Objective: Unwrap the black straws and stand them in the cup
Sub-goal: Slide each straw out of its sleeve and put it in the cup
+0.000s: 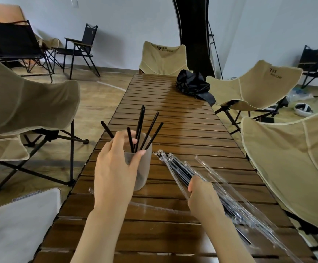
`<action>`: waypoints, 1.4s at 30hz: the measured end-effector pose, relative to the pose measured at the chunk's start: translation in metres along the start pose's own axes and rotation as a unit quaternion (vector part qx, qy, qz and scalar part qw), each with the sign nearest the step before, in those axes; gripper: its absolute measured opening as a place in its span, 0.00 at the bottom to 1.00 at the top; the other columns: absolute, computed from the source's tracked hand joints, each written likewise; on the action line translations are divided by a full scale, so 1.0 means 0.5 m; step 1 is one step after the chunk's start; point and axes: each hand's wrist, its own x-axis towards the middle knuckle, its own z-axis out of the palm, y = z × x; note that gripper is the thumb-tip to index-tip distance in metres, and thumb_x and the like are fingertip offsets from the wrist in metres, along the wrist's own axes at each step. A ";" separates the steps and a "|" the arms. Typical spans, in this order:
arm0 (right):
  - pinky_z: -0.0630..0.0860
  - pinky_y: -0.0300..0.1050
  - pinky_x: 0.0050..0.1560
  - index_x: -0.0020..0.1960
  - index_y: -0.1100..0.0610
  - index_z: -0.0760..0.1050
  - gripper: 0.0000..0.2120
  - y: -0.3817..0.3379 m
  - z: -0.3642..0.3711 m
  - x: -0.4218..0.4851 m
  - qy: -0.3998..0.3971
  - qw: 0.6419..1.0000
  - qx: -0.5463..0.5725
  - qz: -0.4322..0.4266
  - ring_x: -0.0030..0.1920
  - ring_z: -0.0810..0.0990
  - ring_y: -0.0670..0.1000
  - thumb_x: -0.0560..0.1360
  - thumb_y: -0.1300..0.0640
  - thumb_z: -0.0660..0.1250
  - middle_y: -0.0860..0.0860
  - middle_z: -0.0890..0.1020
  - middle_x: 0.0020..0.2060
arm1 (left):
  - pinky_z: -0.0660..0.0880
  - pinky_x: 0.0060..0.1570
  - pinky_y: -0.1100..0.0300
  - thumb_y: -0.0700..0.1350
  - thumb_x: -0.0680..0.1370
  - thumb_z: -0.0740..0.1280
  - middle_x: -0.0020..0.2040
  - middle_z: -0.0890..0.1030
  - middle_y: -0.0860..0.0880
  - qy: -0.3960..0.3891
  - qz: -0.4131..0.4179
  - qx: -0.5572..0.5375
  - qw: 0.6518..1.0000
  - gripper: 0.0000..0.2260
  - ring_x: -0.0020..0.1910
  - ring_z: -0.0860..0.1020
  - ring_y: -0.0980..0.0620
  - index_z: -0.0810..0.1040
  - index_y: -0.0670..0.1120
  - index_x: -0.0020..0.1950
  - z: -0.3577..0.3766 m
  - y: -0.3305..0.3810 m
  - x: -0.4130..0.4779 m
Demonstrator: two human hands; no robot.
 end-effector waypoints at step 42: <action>0.68 0.25 0.32 0.40 0.43 0.78 0.13 0.093 -0.159 -0.001 -0.021 0.991 0.047 -0.121 0.30 0.75 0.34 0.73 0.63 0.70 0.41 0.78 0.31 | 0.60 0.67 0.65 0.54 0.80 0.60 0.68 0.68 0.61 -0.295 0.188 0.095 0.932 0.20 0.67 0.65 0.63 0.63 0.62 0.71 0.073 0.002 -0.048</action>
